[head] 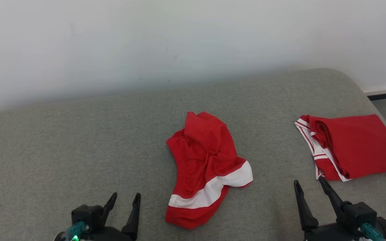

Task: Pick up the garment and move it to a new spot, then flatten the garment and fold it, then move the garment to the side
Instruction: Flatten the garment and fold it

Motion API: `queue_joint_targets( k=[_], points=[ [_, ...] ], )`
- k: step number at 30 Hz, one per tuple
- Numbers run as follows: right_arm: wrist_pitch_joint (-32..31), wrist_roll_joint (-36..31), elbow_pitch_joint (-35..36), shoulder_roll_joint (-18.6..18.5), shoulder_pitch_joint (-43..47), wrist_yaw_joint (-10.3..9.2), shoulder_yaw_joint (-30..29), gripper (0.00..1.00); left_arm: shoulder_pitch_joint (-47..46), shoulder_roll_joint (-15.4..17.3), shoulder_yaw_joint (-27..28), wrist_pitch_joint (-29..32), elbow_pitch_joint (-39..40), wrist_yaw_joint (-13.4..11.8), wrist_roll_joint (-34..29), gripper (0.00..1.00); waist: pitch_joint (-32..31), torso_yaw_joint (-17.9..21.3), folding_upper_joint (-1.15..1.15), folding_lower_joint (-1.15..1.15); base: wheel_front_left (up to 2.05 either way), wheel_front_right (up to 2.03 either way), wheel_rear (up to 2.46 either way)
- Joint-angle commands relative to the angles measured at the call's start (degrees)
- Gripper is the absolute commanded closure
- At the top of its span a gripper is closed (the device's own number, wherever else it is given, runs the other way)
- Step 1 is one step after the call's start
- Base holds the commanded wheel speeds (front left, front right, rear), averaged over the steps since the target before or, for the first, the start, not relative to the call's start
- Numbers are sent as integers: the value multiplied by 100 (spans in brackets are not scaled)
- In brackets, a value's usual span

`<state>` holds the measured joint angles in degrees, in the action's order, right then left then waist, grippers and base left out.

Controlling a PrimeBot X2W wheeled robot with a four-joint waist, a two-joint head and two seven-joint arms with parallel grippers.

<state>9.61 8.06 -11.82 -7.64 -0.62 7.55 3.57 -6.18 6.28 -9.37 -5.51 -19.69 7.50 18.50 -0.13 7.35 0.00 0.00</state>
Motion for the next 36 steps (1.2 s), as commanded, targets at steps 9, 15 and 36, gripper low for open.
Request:
queue_joint_targets(
  k=[9, 15, 36],
  points=[
    [95, 77, -83, 3, -182, -14, 112, 0, -744, 466, -1141, 1160, -301, -6, 1186, 0, 320, 839, 0, 0, 0, 0, 0],
    [148, 77, -129, 21, -272, -14, 139, 0, -887, 609, -1350, 1494, -479, -6, 1574, 0, 405, 1132, 0, 0, 0, 0, 0],
    [196, 60, -249, 21, -306, -14, 197, 0, -882, 771, -1631, 1668, -255, -25, 1936, 0, 315, 1137, 0, 0, 0, 0, 0]
  ],
)
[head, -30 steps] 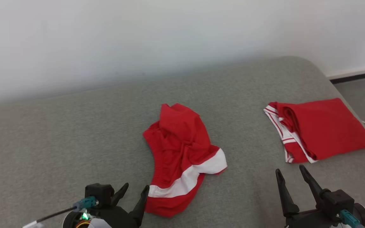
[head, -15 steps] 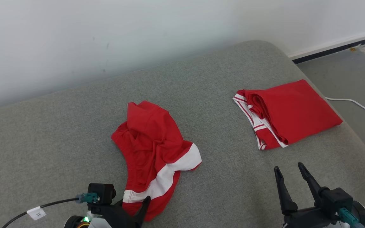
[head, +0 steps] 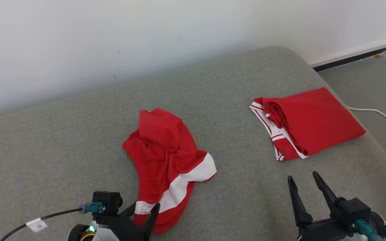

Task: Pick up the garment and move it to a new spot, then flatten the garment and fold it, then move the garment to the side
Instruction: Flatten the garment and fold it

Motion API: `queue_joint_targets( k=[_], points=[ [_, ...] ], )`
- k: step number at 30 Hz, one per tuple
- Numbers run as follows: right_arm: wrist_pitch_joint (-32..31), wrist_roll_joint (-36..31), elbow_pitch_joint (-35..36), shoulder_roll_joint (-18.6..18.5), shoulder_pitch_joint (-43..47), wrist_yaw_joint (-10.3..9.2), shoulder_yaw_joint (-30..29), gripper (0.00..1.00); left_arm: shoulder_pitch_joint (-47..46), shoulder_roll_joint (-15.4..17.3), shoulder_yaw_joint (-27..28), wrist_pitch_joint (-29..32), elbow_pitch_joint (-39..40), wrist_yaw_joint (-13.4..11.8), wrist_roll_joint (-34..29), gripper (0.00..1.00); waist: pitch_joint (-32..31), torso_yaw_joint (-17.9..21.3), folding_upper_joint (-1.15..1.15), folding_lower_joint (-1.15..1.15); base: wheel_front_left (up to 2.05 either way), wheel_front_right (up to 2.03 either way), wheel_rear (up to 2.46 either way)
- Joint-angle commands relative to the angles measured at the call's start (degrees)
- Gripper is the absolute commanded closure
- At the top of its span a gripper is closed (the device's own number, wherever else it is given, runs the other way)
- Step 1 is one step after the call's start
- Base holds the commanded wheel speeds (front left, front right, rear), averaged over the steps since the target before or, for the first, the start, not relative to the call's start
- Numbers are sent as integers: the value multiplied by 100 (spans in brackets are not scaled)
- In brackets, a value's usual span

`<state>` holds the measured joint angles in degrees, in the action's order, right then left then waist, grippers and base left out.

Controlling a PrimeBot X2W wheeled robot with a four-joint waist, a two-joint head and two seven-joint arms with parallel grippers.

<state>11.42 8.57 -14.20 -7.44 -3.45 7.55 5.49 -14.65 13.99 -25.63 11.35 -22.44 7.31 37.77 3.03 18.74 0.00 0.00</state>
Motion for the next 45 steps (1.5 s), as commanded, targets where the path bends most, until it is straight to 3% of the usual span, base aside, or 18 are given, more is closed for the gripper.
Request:
queue_joint_targets(
  k=[1, 2, 3, 14, 21, 29, 34, 39, 45],
  points=[
    [16, 11, -10, 0, -26, -14, 6, 0, -39, -10, -17, -22, 13, -5, 5, 4, -4, -7, 0, 0, 0, 0, 0],
    [16, 13, -11, -4, -26, -15, 5, 0, -52, -14, -29, -42, 8, -4, -5, 83, -5, -12, 0, 0, 0, 0, 0],
    [17, 14, -8, -9, -27, -15, 7, 0, -70, -26, -37, -65, 6, -3, -5, 100, -3, -17, 0, 0, 0, 0, 0],
    [-9, -34, 49, 1, 23, -15, -93, 0, -562, -156, -288, -371, 260, 12, -146, 100, 9, -96, 0, 0, 0, 0, 0],
    [16, -14, 6, 37, -46, -15, -53, 0, -1627, -529, -786, -457, 541, 17, -88, 100, 7, -114, 0, 0, 0, 0, 0],
    [46, -12, -7, 71, -87, -15, -63, 0, -2834, -886, -1134, -978, 551, 12, 111, 100, 57, -88, 0, 0, 0, 0, 0],
    [87, -11, -38, 105, -44, -15, -126, 0, -3181, -980, -976, -1517, 561, 11, 332, 100, 102, -189, 0, 0, 0, 0, 0],
    [108, 4, -48, 129, -38, -15, -124, 0, -2843, -692, -978, -1472, 349, -137, 224, 100, 162, -377, 0, 0, 0, 0, 0],
    [108, -21, -26, 118, -59, -15, -129, 0, -1850, -60, -1031, -1173, 149, -325, 325, 100, 239, -742, 0, 0, 0, 0, 0]
  ],
)
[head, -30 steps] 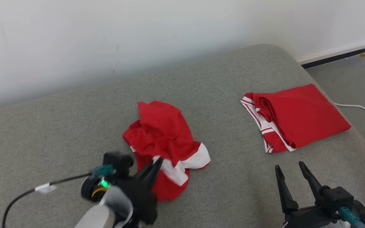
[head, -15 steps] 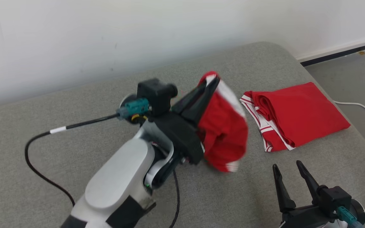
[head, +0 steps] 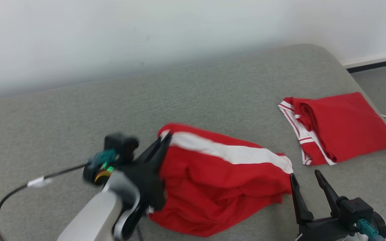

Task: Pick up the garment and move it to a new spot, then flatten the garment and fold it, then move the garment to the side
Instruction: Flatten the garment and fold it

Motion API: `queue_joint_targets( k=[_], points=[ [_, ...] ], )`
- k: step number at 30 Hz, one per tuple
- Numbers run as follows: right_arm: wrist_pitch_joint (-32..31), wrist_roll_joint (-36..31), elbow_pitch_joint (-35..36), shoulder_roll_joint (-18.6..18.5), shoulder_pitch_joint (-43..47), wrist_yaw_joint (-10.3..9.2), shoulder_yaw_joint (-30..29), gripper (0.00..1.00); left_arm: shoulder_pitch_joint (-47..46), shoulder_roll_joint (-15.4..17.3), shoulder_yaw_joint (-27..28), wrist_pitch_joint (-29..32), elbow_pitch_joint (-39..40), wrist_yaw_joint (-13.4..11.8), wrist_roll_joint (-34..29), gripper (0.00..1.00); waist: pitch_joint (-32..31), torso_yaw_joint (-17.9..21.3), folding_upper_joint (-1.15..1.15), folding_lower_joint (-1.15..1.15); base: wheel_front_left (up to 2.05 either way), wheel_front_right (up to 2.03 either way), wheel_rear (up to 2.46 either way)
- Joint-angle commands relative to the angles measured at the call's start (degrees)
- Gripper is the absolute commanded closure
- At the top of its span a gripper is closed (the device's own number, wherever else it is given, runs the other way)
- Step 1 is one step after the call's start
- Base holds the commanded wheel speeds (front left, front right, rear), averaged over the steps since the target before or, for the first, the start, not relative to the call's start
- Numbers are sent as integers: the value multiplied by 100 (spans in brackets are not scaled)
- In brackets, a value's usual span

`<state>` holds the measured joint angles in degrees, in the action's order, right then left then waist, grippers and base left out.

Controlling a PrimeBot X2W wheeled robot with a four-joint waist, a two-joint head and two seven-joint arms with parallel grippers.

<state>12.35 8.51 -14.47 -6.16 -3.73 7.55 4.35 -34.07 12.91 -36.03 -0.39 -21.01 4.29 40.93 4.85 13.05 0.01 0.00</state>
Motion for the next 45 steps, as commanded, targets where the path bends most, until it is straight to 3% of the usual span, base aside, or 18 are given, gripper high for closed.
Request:
queue_joint_targets(
  k=[1, 8, 17, 18, 19, 20, 25, 30, 36, 40, 45],
  points=[
    [14, -16, 10, -18, -42, -15, -21, 0, 276, 140, 37, 40, -14, -58, 66, 100, 65, -228, -1, 0, 0, 0, 0],
    [-35, -11, 26, -51, -57, -15, 50, 0, 1101, 577, 206, 153, -116, -285, 348, 100, 68, -564, -1, 0, 0, 0, 0],
    [-83, -5, 34, -47, -63, -15, 144, 0, 1250, 795, 270, -30, -421, -484, 217, 100, 15, -652, -1, 0, 0, 0, 0],
    [-84, 5, 27, -59, -61, -15, 154, 0, 1240, 816, 264, -61, -458, -504, 175, 77, 3, -645, -1, 0, 0, 0, 0],
    [-85, 17, 21, -72, -59, -15, 156, 0, 1229, 817, 260, -110, -487, -533, 146, 20, -9, -638, -1, 0, 0, 0, 0],
    [-88, 26, 19, -81, -52, -15, 158, 0, 1227, 800, 275, -197, -511, -537, 132, 0, -27, -630, -1, 0, 0, 0, 0],
    [-106, 40, 32, -118, 32, -15, 111, 0, 1394, 694, 343, -574, -645, -625, 133, 0, -139, -593, -1, 0, 0, 0, 0],
    [-106, 17, 100, -167, 94, -15, -38, 0, 1749, 645, 600, -1359, -512, -706, 16, 0, -262, -618, -1, 0, 0, 0, 0],
    [-134, -46, 235, -152, 221, -15, -321, 0, 2496, 390, 1666, -1479, 485, -976, -714, 0, -387, -823, -1, 0, 0, 0, 0],
    [-158, -69, 322, -121, 263, -15, -419, 0, 2919, 123, 2250, -1478, 1014, -938, -1252, 0, -423, -944, -1, 0, 0, 0, 0],
    [-184, -107, 396, -101, 236, -15, -496, 0, 3462, -309, 2922, -1481, 1438, -648, -1982, 0, -488, -1084, -1, 0, 0, 0, 0]
  ],
)
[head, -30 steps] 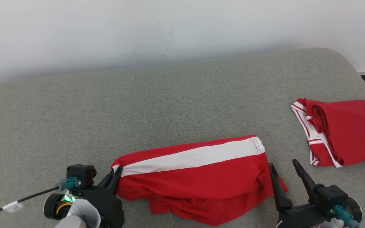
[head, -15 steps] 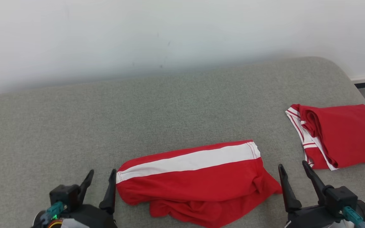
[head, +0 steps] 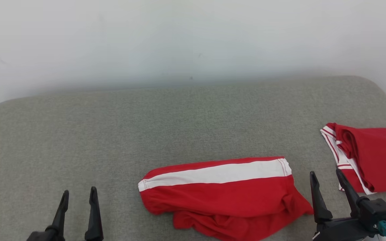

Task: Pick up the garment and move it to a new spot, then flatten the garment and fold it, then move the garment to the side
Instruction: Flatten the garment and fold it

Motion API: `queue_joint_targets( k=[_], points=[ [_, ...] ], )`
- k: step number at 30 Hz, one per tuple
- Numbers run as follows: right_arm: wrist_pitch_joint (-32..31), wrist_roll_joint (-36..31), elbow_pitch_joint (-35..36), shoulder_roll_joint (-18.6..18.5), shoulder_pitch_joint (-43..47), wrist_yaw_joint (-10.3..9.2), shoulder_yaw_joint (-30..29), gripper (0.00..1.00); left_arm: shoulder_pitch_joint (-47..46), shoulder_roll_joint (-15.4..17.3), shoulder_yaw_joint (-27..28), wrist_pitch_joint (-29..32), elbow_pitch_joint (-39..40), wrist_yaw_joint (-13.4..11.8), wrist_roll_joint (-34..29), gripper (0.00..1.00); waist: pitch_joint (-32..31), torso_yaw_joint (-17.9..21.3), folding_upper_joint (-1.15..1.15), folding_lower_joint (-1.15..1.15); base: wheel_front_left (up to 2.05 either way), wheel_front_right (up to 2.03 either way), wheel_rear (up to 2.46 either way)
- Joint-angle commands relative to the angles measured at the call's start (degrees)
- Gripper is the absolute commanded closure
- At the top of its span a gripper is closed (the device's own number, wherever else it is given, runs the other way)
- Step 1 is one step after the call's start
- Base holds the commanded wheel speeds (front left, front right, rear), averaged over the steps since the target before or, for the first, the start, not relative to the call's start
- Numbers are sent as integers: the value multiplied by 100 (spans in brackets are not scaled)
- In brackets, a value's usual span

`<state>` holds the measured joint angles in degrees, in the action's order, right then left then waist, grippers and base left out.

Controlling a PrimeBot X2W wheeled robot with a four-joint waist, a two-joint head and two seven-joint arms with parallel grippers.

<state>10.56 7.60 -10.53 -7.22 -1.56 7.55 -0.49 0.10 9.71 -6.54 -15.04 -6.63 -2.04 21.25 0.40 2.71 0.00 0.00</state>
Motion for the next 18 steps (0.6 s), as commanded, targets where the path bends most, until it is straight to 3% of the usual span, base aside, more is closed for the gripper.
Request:
queue_joint_targets(
  k=[1, 9, 18],
  points=[
    [-14, -21, 15, 17, 24, -15, -15, 0, 119, -61, 95, -16, 42, 63, -107, 0, -57, -69, 0, 0, 0, 0, 0],
    [-46, -62, 12, 71, 152, -15, -91, 0, 506, -403, 682, -17, -10, 603, -834, 0, -214, -193, 0, 0, 0, 0, 0],
    [-53, -44, -40, 75, 222, -15, -107, 0, 492, -577, 984, -18, -235, 878, -1113, 0, -319, -297, 0, 0, 0, 0, 0]
  ],
)
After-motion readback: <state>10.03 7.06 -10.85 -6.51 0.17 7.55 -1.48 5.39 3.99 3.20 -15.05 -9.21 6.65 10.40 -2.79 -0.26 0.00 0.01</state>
